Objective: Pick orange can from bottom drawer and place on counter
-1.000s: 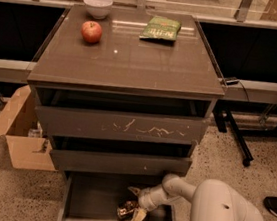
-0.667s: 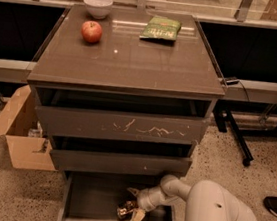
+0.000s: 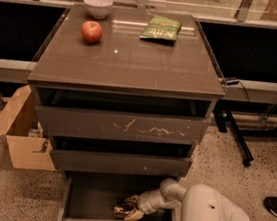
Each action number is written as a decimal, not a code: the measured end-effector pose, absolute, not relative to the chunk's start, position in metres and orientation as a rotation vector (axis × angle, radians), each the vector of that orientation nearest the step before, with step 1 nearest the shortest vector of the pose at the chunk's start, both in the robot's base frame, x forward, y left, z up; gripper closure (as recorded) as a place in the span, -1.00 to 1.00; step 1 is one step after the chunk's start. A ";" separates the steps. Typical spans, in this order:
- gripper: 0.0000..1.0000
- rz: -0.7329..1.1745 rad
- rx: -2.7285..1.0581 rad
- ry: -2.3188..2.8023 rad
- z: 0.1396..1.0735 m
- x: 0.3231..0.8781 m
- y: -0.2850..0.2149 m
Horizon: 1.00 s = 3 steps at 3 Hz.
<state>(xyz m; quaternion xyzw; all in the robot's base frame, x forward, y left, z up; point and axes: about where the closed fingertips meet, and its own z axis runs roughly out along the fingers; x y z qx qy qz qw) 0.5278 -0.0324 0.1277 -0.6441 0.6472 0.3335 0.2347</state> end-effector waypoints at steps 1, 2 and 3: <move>0.47 0.900 -1.783 1.758 0.137 0.523 -0.031; 0.93 0.746 -1.789 1.643 0.193 0.540 -0.038; 1.00 0.630 -1.776 1.485 0.292 0.539 -0.047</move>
Offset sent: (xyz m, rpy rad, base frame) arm -0.0422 0.0126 0.2047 0.0880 -0.3464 0.1157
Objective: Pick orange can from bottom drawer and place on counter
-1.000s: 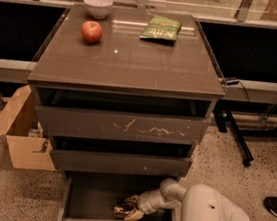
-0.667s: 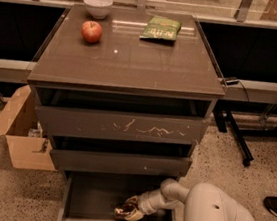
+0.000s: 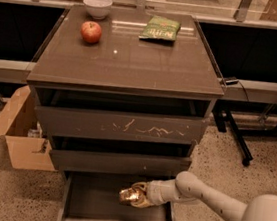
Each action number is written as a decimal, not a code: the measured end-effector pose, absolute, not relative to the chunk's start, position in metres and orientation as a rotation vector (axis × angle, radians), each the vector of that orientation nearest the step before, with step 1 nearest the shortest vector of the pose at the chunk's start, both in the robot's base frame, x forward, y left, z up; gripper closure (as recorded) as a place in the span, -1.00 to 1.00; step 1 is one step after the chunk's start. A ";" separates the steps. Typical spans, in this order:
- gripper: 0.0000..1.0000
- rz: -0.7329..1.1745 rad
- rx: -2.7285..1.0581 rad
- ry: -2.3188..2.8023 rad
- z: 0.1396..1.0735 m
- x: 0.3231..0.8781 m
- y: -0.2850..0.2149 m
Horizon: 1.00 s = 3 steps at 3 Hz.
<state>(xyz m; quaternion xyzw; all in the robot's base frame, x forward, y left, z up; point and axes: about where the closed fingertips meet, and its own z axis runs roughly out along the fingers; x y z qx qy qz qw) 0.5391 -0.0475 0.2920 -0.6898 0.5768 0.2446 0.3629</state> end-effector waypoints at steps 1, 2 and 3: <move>1.00 0.667 -1.800 1.446 0.314 0.507 -0.040; 1.00 0.669 -1.801 1.445 0.314 0.506 -0.039; 1.00 0.680 -1.823 1.352 0.342 0.503 -0.035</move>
Offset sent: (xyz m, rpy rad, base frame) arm -0.0277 0.0047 0.0256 0.0162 -0.0029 0.0348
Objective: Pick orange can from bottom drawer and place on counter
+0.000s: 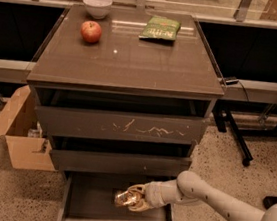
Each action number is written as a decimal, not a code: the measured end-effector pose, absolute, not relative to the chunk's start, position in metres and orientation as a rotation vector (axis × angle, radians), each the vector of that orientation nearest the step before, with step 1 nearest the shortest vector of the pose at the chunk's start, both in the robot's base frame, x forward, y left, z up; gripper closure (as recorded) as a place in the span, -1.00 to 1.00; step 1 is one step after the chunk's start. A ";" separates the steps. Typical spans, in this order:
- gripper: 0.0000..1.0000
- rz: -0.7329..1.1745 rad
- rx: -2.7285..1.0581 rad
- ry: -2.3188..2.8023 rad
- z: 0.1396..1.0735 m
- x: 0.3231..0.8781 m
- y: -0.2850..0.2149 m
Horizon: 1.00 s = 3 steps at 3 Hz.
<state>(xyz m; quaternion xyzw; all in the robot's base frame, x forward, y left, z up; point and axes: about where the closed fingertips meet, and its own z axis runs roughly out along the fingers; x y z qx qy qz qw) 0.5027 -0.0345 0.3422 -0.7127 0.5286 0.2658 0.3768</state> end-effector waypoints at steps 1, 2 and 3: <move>1.00 0.619 -1.859 1.201 0.410 0.489 -0.032; 1.00 0.552 -1.918 1.034 0.501 0.455 -0.030; 1.00 0.460 -1.972 0.961 0.568 0.432 -0.027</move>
Offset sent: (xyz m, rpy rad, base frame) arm -0.0873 0.0014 0.2743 0.0638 -0.3995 0.2631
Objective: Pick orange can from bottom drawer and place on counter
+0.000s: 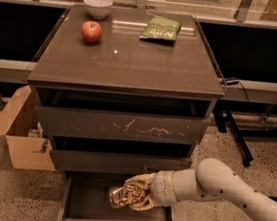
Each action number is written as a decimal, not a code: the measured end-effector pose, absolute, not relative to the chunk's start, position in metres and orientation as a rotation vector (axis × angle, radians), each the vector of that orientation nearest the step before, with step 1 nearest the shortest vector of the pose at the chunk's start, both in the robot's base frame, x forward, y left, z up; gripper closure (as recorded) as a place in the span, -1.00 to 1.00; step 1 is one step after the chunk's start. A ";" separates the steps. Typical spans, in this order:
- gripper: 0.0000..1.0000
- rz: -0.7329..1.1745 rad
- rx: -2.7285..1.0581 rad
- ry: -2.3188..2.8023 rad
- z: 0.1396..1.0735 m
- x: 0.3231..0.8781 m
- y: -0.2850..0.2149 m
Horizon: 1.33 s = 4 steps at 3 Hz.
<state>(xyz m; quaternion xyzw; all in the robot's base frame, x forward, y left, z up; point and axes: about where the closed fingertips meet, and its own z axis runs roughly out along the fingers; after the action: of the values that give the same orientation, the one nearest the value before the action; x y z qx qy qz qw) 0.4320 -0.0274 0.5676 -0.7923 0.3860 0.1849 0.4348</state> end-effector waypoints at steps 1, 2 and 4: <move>1.00 0.424 -1.992 0.946 0.584 0.431 -0.028; 1.00 0.429 -1.954 0.865 0.632 0.438 -0.021; 1.00 0.369 -1.975 0.795 0.803 0.440 -0.008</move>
Offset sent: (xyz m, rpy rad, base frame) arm 0.0127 0.0106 0.0977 0.0951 -0.1103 0.0738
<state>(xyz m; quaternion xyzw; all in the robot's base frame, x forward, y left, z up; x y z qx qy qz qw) 0.4404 -0.0085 0.8031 -0.8063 0.3245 0.1508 0.4710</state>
